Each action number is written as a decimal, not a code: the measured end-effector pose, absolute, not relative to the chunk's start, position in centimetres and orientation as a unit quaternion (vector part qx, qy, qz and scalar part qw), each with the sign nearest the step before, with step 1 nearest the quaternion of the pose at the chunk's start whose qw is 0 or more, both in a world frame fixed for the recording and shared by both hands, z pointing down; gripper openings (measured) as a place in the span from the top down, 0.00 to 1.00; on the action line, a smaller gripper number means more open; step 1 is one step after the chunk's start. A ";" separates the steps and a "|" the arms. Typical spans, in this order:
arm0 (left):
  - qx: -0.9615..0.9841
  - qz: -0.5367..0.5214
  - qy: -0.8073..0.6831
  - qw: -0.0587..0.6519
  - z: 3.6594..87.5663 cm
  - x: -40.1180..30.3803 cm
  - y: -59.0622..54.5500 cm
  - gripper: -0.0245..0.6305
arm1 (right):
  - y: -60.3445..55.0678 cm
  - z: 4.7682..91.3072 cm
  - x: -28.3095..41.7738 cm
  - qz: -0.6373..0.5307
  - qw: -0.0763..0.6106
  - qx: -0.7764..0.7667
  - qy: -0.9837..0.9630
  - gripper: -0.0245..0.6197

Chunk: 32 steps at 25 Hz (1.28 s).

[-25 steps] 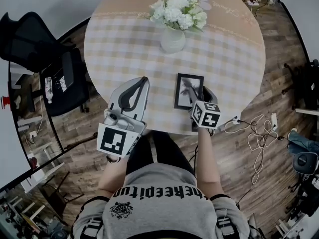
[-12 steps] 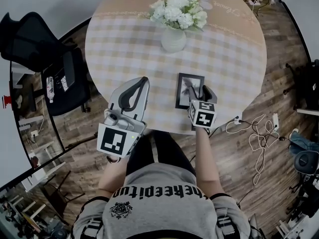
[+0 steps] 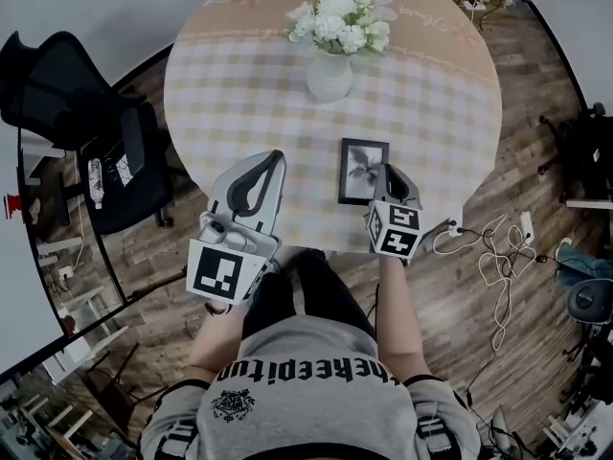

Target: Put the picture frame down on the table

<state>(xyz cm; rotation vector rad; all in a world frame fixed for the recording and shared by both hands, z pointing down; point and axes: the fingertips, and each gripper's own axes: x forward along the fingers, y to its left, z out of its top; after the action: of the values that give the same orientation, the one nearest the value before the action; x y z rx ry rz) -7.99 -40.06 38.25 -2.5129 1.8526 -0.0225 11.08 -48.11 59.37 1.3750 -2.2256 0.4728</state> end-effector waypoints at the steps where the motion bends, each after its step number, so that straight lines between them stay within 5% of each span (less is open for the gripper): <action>1: -0.807 -0.006 0.591 0.011 38.0 -8.0 -39.8 0.94 | -47.8 58.8 11.0 0.174 0.231 0.504 -0.814 0.95; 32: -0.881 0.028 0.470 0.049 32.3 -7.9 -27.7 0.94 | -30.8 40.3 8.5 0.068 0.063 0.570 -0.817 0.95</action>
<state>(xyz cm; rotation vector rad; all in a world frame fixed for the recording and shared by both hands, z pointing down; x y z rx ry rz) -7.85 -27.70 32.31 -2.6836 1.4329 0.0868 8.52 -30.84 40.30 1.7215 -2.4675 0.2063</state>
